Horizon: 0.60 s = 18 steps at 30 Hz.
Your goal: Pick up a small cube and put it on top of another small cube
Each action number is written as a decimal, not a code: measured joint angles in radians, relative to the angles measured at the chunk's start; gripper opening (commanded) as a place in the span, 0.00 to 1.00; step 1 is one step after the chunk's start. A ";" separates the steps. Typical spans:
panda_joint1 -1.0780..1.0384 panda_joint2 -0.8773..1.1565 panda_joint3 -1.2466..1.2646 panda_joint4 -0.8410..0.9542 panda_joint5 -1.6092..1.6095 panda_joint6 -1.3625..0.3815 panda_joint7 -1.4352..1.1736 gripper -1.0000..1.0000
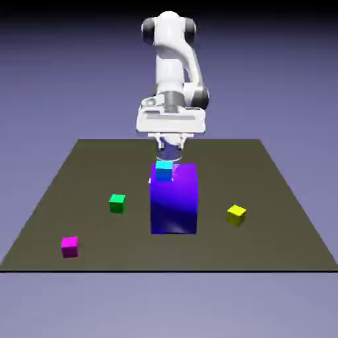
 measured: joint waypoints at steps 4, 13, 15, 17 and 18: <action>-0.020 0.145 -0.064 0.092 0.057 -0.065 -0.137 0.50; -0.074 0.471 -0.206 0.300 0.187 -0.212 -0.446 0.50; -0.079 0.544 -0.238 0.346 0.215 -0.245 -0.514 0.50; -0.088 0.616 -0.270 0.392 0.244 -0.277 -0.583 0.50; -0.091 0.652 -0.286 0.415 0.258 -0.293 -0.617 0.50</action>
